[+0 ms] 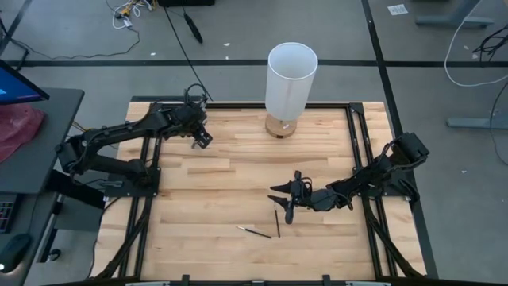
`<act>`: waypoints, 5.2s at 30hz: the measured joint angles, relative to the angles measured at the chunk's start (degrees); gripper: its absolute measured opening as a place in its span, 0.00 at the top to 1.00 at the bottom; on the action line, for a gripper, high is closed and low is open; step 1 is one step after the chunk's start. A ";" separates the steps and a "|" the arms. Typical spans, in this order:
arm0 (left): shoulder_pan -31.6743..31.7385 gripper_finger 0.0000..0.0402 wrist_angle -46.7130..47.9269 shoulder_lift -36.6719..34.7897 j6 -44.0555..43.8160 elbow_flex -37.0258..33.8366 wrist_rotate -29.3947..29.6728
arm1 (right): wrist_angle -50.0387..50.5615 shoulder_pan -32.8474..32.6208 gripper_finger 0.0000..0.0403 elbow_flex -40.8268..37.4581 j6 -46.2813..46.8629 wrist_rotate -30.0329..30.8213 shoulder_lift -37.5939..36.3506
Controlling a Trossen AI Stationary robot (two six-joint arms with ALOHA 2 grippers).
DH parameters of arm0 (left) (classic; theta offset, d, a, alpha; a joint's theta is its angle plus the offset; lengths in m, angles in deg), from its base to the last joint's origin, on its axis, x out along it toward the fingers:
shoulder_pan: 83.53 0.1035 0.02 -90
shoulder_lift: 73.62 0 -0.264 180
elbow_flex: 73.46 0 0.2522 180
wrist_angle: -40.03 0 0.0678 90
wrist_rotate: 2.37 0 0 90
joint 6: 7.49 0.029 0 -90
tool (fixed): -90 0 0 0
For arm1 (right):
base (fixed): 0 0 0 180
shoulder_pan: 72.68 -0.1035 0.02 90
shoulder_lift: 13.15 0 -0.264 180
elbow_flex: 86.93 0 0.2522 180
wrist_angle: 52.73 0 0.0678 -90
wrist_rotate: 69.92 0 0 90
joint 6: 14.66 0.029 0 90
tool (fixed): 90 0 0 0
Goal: Put items in baskets/containers
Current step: Put the black eyeshadow brush into the transparent organizer
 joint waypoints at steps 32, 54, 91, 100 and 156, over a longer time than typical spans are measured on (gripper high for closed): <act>-27.40 0.65 -10.55 -14.68 -5.77 -5.04 1.37 | 27.15 0.69 0.51 9.67 9.42 -8.31 0.00; -38.64 0.67 -55.30 -5.70 -5.77 -25.40 7.50 | 48.37 -7.80 0.52 18.40 31.25 0.50 16.81; -38.60 0.67 -57.67 -5.25 -7.32 -25.38 7.50 | 16.49 -1.59 0.64 8.64 11.78 -8.14 21.14; -38.62 0.67 -57.60 -5.25 -7.28 -25.38 7.50 | 17.37 -6.33 0.70 6.36 16.14 -2.21 21.13; -45.00 0.58 -121.13 42.54 -1.20 -18.24 -4.21 | -33.55 1.93 0.99 0.73 -10.69 -4.35 14.78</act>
